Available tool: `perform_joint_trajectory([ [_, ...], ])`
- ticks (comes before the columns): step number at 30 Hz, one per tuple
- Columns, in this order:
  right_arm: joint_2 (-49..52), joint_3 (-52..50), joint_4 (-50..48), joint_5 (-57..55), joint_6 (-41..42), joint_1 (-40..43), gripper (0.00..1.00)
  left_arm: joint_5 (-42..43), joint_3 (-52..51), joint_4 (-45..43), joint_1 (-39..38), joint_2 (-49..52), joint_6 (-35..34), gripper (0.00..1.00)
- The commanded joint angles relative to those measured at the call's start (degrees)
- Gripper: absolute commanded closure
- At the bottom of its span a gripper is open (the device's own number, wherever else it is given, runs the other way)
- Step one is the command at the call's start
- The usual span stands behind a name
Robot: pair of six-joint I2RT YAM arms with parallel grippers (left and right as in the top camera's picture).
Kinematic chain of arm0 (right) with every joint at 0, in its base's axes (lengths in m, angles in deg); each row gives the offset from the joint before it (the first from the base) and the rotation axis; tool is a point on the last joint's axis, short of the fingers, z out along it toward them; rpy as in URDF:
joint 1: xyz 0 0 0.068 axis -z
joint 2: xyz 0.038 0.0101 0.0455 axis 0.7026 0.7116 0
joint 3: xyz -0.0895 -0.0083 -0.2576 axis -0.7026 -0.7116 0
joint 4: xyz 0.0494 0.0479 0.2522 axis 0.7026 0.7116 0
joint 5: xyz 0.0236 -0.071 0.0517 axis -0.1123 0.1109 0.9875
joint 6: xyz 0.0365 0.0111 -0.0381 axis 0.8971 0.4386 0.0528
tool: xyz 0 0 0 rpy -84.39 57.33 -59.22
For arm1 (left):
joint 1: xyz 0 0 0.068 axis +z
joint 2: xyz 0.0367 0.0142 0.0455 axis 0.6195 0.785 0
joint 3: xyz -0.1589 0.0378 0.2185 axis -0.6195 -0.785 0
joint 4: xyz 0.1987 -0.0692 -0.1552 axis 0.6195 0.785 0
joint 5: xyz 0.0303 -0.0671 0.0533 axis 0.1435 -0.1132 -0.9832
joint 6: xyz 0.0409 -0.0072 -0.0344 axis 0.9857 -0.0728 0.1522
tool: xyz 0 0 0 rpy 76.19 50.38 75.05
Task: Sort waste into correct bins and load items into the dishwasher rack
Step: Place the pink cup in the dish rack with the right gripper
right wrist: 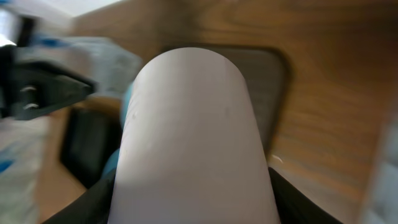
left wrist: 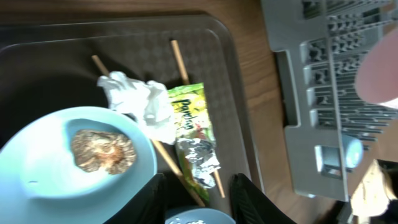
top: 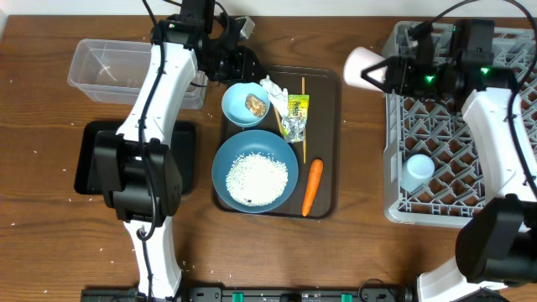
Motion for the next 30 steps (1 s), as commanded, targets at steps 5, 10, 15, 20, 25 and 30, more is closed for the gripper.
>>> perform_joint_trajectory([
  [5, -3.96, 11.80, 13.73, -24.20, -0.92, 0.48, 0.65, -2.43, -1.09, 0.31, 0.09, -0.35, 0.15, 0.65],
  [10, -3.96, 14.84, 22.29, -35.63, -0.87, 0.46, 0.64, -3.91, -2.40, 0.35, 0.09, -0.35, 0.15, 0.65],
  [15, -3.76, 14.29, 27.69, -42.56, -0.66, 0.48, 0.64, -4.09, -3.21, 0.33, 0.09, -0.35, 0.15, 0.65],
  [20, -2.97, 13.44, 28.35, -44.11, -0.68, 0.48, 0.64, -4.09, -3.30, 0.31, 0.09, -0.35, 0.15, 0.65],
  [25, -0.90, 12.66, 27.93, -44.19, -0.68, 0.48, 0.64, -4.07, -3.28, 0.33, 0.09, -0.35, 0.15, 0.65],
  [30, 1.86, 12.39, 28.79, -44.19, -0.68, 0.48, 0.64, -4.09, -3.30, 0.31, 0.09, -0.35, 0.15, 0.65],
])
